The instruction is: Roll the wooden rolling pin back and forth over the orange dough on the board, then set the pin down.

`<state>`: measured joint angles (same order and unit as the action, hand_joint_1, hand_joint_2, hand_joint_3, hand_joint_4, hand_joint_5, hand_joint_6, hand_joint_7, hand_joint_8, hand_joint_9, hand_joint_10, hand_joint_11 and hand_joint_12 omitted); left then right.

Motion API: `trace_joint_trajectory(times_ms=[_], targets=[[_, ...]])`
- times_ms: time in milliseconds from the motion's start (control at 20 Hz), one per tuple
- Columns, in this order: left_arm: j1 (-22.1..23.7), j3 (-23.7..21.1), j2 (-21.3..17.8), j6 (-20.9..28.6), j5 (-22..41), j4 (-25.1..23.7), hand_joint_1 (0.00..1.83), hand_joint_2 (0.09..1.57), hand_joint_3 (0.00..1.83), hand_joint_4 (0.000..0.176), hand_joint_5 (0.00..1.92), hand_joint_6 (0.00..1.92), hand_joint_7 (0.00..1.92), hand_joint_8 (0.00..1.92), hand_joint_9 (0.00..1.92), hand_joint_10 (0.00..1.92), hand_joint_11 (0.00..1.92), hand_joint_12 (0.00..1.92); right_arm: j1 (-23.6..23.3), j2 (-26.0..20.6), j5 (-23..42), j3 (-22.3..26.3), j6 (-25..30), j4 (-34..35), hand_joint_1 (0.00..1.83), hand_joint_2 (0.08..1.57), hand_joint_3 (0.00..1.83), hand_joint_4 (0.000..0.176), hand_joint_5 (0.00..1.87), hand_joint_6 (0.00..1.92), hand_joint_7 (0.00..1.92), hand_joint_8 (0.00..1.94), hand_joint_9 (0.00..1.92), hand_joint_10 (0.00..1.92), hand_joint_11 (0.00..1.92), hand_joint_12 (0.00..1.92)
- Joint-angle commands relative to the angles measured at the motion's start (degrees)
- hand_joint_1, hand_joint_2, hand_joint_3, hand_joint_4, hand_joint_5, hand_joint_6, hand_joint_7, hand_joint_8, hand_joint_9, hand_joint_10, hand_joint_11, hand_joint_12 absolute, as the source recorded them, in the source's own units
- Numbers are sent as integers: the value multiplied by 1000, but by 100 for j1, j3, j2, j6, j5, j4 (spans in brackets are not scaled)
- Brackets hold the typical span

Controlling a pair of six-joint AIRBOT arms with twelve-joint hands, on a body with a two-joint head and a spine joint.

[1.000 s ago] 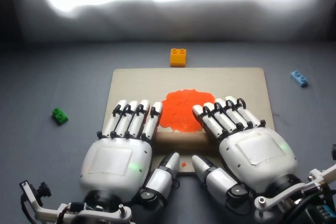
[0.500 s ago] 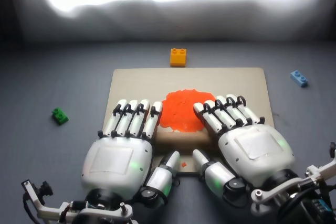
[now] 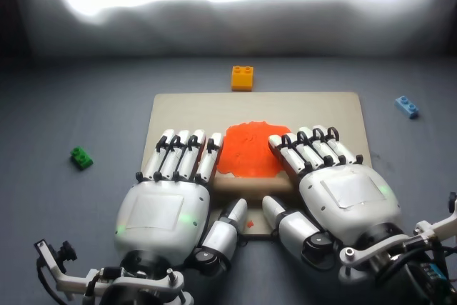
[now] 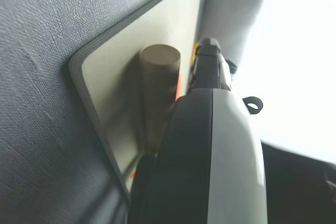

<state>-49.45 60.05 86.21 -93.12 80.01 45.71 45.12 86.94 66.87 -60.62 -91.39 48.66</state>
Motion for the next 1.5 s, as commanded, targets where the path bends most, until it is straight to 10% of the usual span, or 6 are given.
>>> trace_joint_trajectory(times_ms=[0, 1450], targets=[[44, 24, -4, 7, 525, -415, 0, 1513, 7, 0, 42, 13, 36, 11, 0, 0, 0, 0, -64, 5, 456, -20, 35, -386, 0, 1571, 65, 0, 96, 15, 89, 4, 15, 4, 0, 0], [246, 592, 244, 319, 240, -410, 0, 1517, 2, 0, 66, 3, 68, 1, 17, 0, 0, 0, -222, 113, 273, -353, 292, -293, 0, 1570, 83, 0, 77, 5, 66, 1, 12, 2, 0, 0]])
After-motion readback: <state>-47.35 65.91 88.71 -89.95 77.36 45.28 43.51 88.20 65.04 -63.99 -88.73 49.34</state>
